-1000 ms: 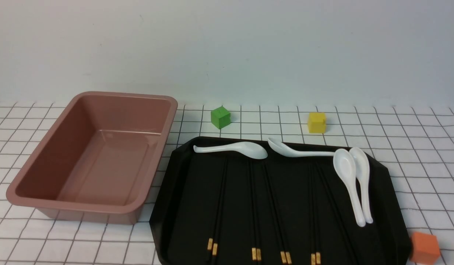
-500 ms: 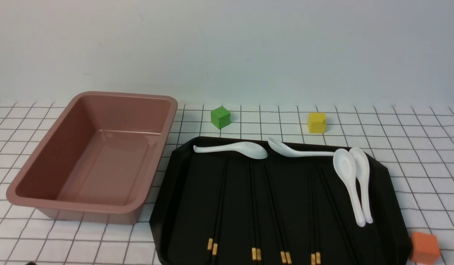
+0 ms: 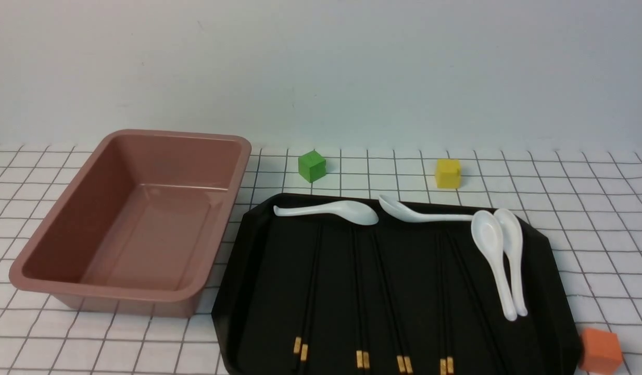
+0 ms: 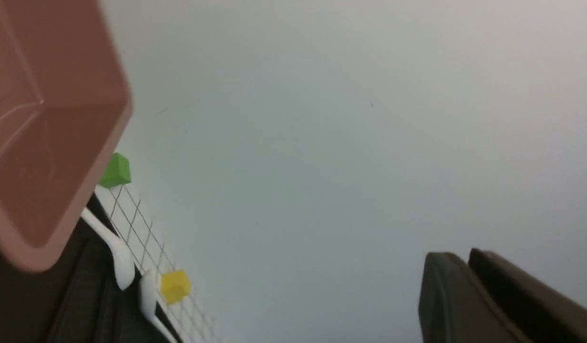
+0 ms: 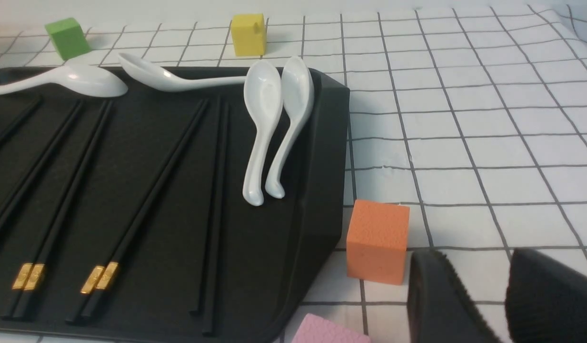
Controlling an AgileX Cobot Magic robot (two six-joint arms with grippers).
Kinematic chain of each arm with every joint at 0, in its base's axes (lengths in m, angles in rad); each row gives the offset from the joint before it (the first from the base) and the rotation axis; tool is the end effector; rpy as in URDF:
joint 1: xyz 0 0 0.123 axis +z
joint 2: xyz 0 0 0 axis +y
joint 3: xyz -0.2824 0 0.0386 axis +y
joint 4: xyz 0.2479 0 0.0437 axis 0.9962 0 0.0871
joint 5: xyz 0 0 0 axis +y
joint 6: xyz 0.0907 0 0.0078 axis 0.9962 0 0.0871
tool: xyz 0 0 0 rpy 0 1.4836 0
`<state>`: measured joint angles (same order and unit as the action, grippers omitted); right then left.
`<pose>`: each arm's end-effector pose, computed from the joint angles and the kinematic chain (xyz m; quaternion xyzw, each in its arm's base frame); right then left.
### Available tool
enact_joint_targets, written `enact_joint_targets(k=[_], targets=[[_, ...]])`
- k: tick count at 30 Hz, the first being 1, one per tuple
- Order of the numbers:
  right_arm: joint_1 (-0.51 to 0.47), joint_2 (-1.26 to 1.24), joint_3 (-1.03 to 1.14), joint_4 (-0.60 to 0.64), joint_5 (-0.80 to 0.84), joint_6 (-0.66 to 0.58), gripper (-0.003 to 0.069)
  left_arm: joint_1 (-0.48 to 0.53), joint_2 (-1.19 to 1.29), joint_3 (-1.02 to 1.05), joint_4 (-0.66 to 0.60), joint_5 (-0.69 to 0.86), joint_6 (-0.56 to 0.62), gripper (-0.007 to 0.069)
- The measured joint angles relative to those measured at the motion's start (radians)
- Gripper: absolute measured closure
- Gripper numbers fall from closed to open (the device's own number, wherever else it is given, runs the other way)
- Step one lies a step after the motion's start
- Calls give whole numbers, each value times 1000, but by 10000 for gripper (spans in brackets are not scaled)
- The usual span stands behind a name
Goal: On white black tablecloth take chopsticks from black tray and put them in box.
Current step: 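Reach over to the black tray and grasp a pair of chopsticks with the left gripper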
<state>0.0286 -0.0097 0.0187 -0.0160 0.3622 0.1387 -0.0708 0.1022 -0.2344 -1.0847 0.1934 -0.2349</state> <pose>0.0529 0.0010 0.1747 0.0397 0.7991 0.0434 0.5984 0.0507 -0.0192 0.2776 -0.3305 0.5726 -0.5204 0.5405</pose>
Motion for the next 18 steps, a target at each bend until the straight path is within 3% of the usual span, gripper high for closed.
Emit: enact_joint_targets(k=[3, 7, 8, 9, 14, 18], targets=[[0, 0, 0, 0, 0, 0, 419, 0, 187, -126, 110, 181, 72, 637], [0, 0, 0, 0, 0, 0, 419, 0, 592, -290, 374, 637, 53, 637], [0, 0, 0, 0, 0, 0, 419, 0, 612, -297, 387, 656, 53, 637], [0, 0, 0, 0, 0, 0, 419, 0, 781, -360, 495, 797, 49, 637], [0, 0, 0, 0, 0, 0, 419, -36, 1075, -485, 591, 896, 64, 637], [0, 0, 0, 0, 0, 0, 419, -236, 1212, -598, 603, 839, 1, 637]])
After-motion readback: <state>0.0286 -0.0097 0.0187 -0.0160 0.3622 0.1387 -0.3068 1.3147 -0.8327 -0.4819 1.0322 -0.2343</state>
